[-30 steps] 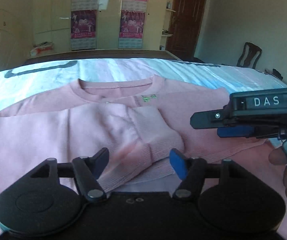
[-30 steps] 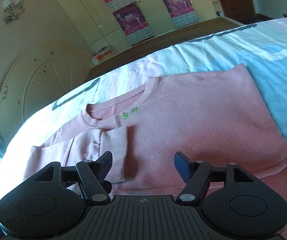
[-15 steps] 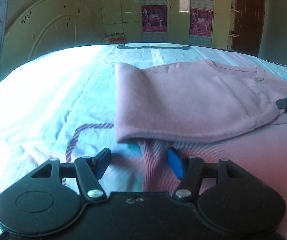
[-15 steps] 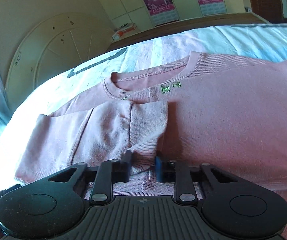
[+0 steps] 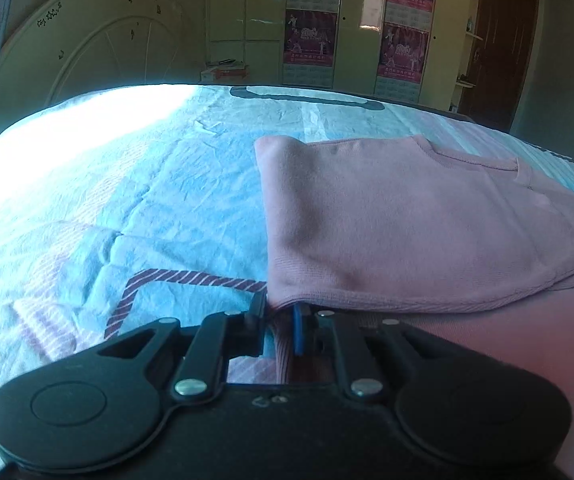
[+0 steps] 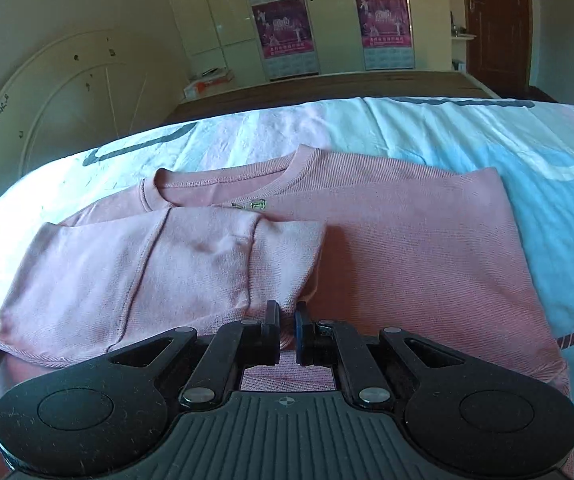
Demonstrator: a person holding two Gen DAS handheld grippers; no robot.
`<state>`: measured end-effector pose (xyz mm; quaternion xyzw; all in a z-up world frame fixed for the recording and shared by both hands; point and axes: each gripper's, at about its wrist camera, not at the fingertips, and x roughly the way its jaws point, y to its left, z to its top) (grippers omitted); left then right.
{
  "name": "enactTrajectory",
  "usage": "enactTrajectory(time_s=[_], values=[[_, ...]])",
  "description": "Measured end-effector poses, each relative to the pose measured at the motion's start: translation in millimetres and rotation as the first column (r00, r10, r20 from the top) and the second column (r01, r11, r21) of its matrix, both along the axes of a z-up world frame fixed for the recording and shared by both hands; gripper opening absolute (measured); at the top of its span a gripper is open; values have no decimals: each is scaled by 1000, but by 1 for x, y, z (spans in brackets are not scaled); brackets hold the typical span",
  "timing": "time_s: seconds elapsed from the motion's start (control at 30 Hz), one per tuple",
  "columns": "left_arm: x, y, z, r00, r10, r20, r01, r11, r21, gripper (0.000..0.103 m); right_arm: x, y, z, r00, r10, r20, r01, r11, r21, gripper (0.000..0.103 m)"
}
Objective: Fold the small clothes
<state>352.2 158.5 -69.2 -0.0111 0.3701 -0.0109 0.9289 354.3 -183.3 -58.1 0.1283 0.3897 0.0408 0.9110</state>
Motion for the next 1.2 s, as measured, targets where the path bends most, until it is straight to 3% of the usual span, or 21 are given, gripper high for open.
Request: enactTrajectory(time_s=[0.57,0.73,0.9,1.0,1.1,1.17,1.2], values=[[-13,4,2,1000,-14,-6,13,1000,-20,13,-4,1,-4,999,-25,-33,26,1000,13,6],[-17,11,2,999,-32,-3,32,999,-37,18,-9,4,0,999,-5,-36,4,1000,-15,6],[-27,18,11,1000,-16,1,16,998,-55,29,-12,-4,5,999,-25,-20,26,999,37,6],[-36,13,28,996,-12,83,18,997,-70,42,-9,-7,5,999,-39,-30,41,998,52,12],[-37,1,39,988,-15,151,31,994,-106,42,-1,-11,-5,997,-39,-67,47,992,116,12],[-27,-8,35,992,-50,119,65,990,-123,42,1,-12,-8,997,-33,-65,42,988,145,12],[-19,-14,29,994,-68,84,79,989,-125,42,1,-12,-8,998,-25,-60,34,987,159,5]])
